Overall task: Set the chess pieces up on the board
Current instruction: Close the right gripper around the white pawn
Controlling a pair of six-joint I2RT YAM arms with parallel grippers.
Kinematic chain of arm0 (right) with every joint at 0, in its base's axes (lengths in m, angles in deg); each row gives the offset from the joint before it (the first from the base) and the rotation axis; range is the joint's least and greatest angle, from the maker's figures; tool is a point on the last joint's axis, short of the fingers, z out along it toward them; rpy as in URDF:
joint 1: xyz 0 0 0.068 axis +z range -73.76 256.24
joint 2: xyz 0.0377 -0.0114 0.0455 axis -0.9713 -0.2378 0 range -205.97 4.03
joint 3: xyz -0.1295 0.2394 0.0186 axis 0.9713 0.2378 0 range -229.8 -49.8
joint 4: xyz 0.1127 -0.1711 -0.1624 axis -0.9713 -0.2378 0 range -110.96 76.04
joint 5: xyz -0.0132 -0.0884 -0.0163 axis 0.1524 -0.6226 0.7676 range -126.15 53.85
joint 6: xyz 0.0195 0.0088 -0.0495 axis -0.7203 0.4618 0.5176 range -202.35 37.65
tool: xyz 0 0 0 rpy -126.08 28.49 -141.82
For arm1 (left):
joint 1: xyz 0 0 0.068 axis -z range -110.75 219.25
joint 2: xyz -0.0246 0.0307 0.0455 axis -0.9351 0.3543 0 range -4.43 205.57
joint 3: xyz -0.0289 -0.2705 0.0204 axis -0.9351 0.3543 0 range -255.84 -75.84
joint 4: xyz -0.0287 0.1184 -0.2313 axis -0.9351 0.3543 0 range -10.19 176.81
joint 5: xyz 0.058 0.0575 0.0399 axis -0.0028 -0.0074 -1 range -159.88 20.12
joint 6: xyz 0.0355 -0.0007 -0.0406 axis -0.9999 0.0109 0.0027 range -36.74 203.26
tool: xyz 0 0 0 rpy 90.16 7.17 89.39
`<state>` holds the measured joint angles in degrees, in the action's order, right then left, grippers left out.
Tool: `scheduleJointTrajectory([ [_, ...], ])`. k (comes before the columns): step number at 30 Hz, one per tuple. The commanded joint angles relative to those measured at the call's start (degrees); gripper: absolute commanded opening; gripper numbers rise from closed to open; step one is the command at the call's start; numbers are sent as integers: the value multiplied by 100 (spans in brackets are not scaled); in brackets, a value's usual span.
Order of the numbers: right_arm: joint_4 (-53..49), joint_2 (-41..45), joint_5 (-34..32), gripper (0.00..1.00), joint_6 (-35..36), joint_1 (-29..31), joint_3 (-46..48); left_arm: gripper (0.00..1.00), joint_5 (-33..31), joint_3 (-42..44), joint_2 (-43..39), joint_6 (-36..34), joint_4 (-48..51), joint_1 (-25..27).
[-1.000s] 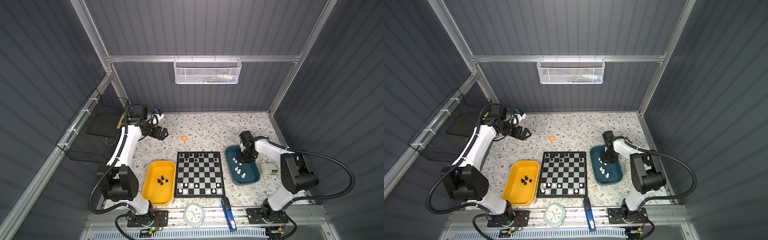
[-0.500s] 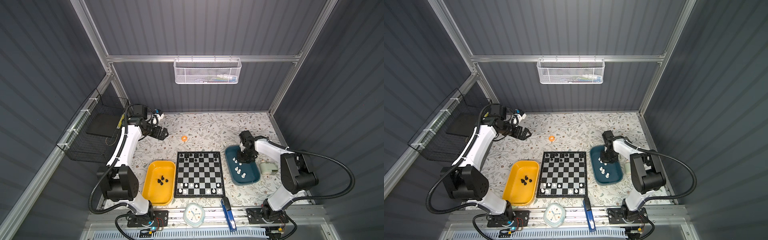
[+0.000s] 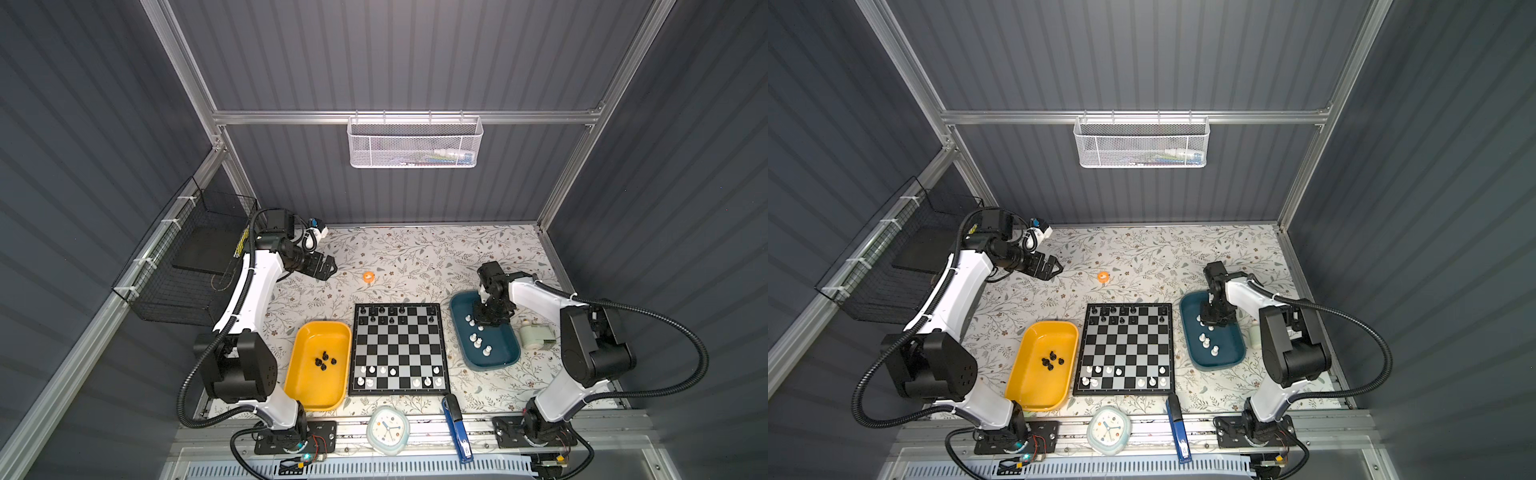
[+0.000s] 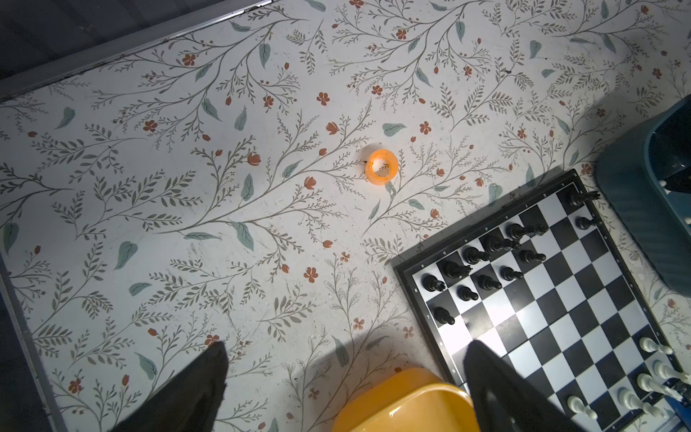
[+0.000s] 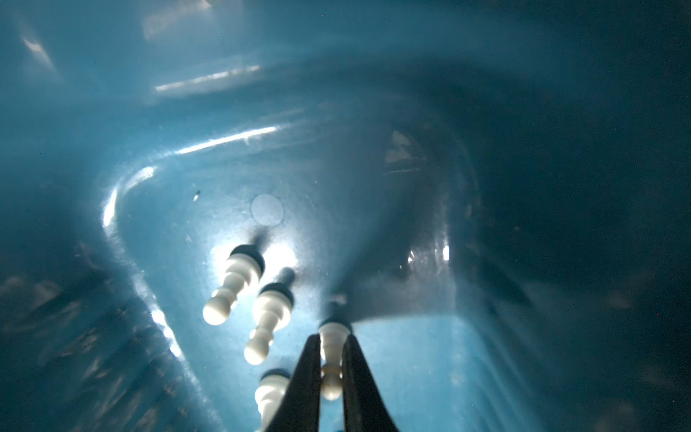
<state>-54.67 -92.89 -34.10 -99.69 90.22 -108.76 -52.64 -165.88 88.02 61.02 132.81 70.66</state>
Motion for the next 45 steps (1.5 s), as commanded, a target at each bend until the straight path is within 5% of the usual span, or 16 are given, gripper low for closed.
scheduleJointTrajectory([
  [1,-128,8,-110,15,64,26,7,99,122,46,-42,53,112,17],
  [9,-151,32,-138,24,47,26,-10,100,120,4,-16,53,124,17],
  [45,-170,190,-134,15,65,54,94,100,249,118,-99,21,80,18],
])
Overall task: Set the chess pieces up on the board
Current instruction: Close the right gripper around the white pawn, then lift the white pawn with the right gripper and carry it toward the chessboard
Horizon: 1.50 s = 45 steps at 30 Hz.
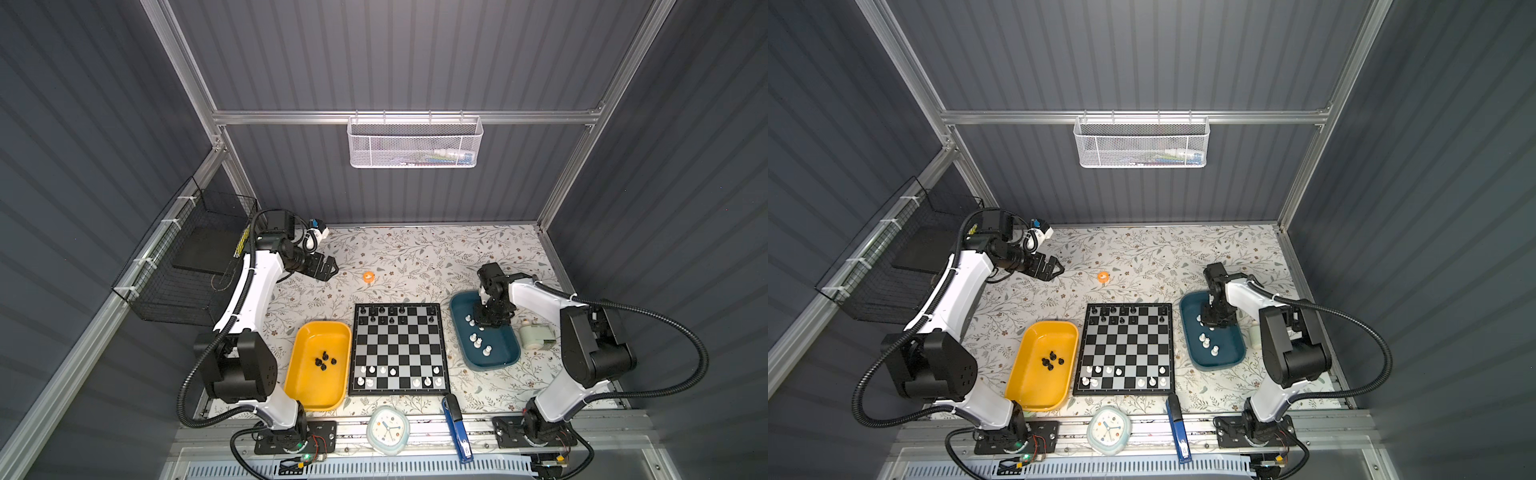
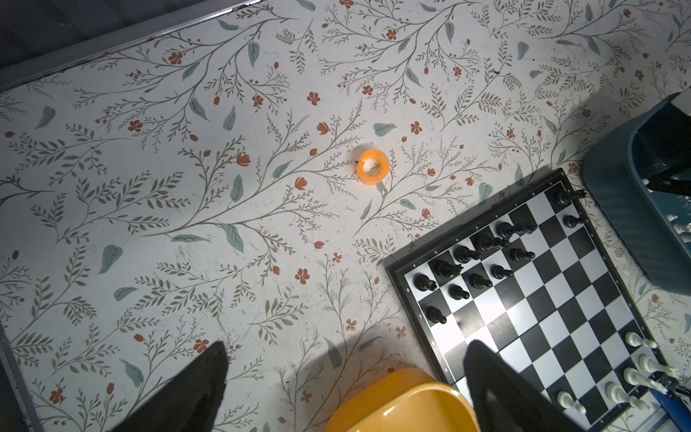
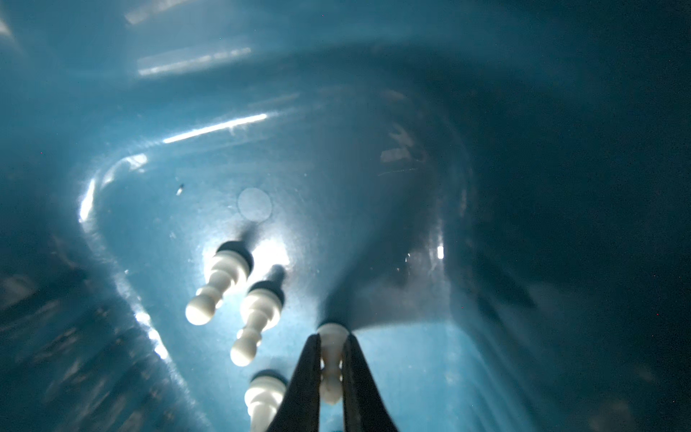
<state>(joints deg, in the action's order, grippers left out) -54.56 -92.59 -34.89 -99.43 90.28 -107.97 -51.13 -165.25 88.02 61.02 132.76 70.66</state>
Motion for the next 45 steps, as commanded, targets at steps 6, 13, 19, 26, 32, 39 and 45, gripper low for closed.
scheduleJointTrajectory([
  [6,-342,209,-55,15,111,44,-36,100,-172,-93,-33,-189,145,26],
  [13,-402,351,-41,15,74,45,0,99,-367,-109,-66,-324,118,31],
  [19,-735,407,-144,15,213,40,-268,99,-432,-173,-10,-398,110,26],
  [26,-883,628,-119,15,140,54,-258,100,-326,-193,-42,-419,85,26],
  [32,-1122,800,-152,15,78,218,-348,100,-301,-129,-8,-311,-102,26],
  [39,-1461,1075,-190,15,-78,604,-578,99,-186,-243,28,-276,-116,60],
  [45,-1804,1305,-262,15,-394,1266,-889,100,-142,-385,39,-277,-127,94],
])
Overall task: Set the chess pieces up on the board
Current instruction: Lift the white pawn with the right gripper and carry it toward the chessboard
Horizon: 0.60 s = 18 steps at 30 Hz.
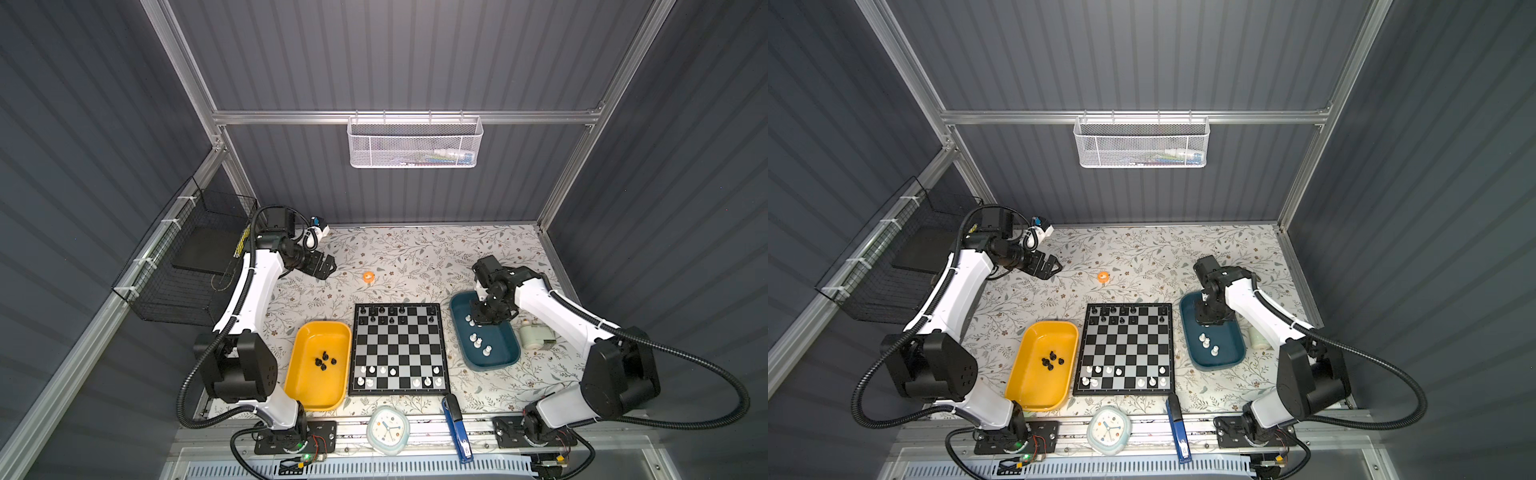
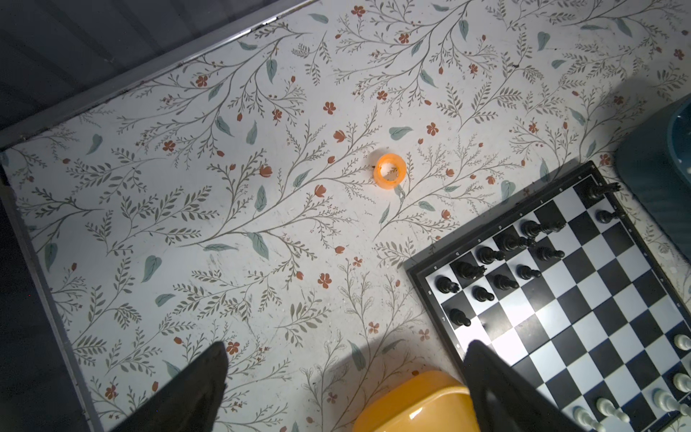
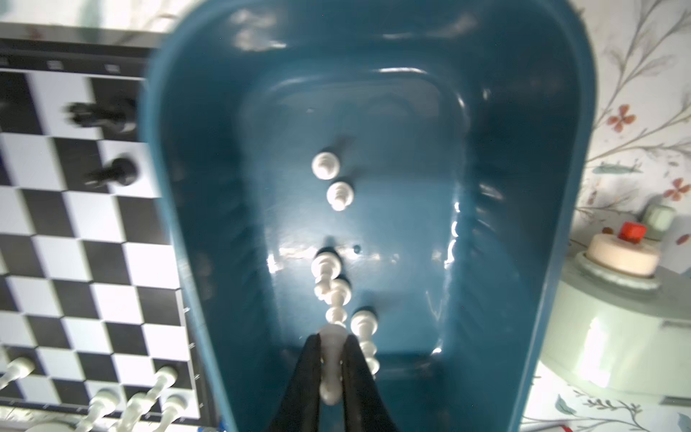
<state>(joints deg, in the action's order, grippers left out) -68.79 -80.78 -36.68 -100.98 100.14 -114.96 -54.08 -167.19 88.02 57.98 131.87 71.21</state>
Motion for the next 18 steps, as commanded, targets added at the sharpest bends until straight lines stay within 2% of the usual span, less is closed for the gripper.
scheduleJointTrajectory([
  [1,-441,145,-87,15,-315,414,-244,100,152,-190,46,26,-48,42],
  [10,-488,142,-174,15,-970,1557,-422,100,267,-199,7,194,-138,81],
  [12,-477,77,-190,15,-1118,1842,-431,100,474,-199,-5,240,-171,87],
  [18,8,-37,25,15,-1545,2455,-318,100,620,-115,-68,337,-266,94],
])
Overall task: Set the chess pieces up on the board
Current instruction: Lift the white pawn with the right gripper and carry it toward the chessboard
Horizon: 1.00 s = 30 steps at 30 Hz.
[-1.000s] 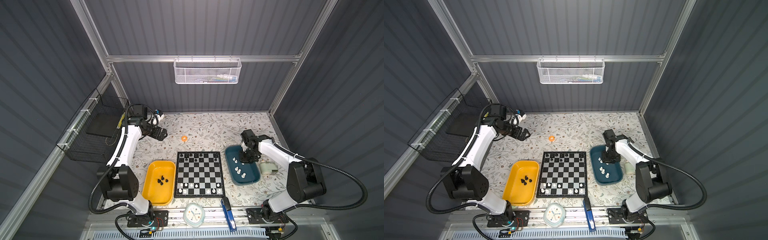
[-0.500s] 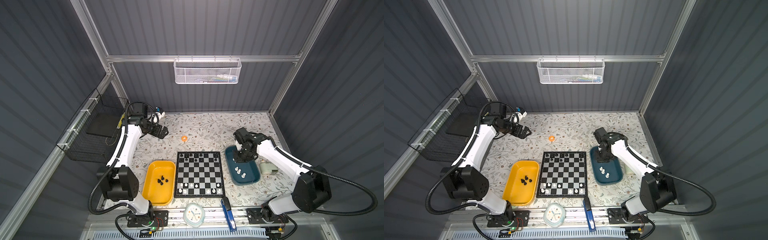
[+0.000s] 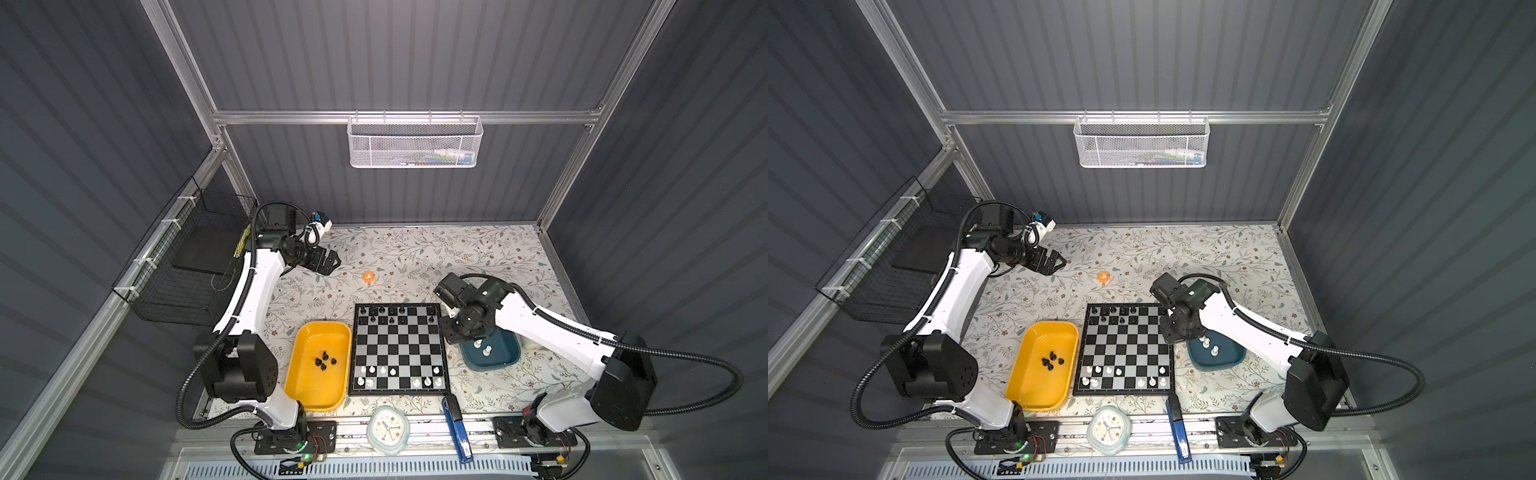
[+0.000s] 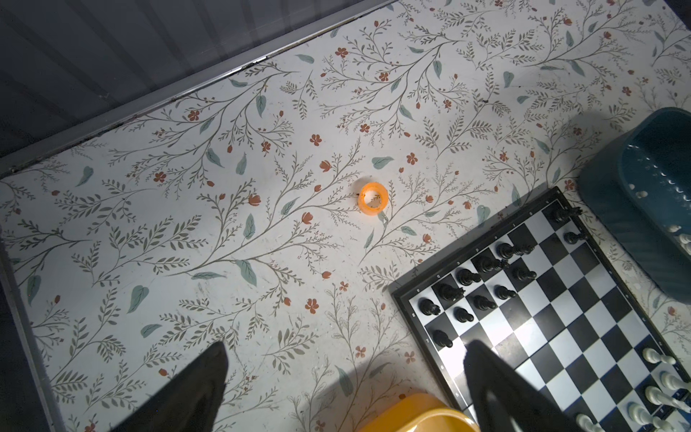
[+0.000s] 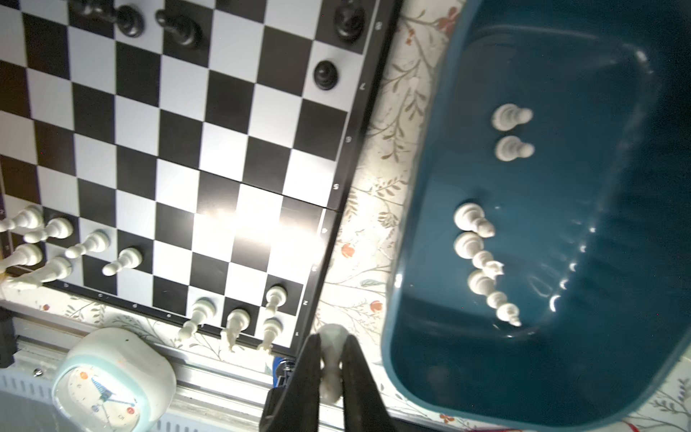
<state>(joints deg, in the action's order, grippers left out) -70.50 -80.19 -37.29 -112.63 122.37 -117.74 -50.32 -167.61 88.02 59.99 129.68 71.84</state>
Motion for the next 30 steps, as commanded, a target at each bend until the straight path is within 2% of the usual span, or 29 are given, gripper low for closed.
scheduleJointTrajectory([
  [1,187,-147,64,15,-433,319,-70,100,254,-70,-77,152,-47,31],
  [11,352,-636,-18,15,-642,971,-114,100,284,-87,-156,193,-78,40],
  [30,945,-1112,219,15,-992,1251,202,100,363,132,-297,273,-108,44],
])
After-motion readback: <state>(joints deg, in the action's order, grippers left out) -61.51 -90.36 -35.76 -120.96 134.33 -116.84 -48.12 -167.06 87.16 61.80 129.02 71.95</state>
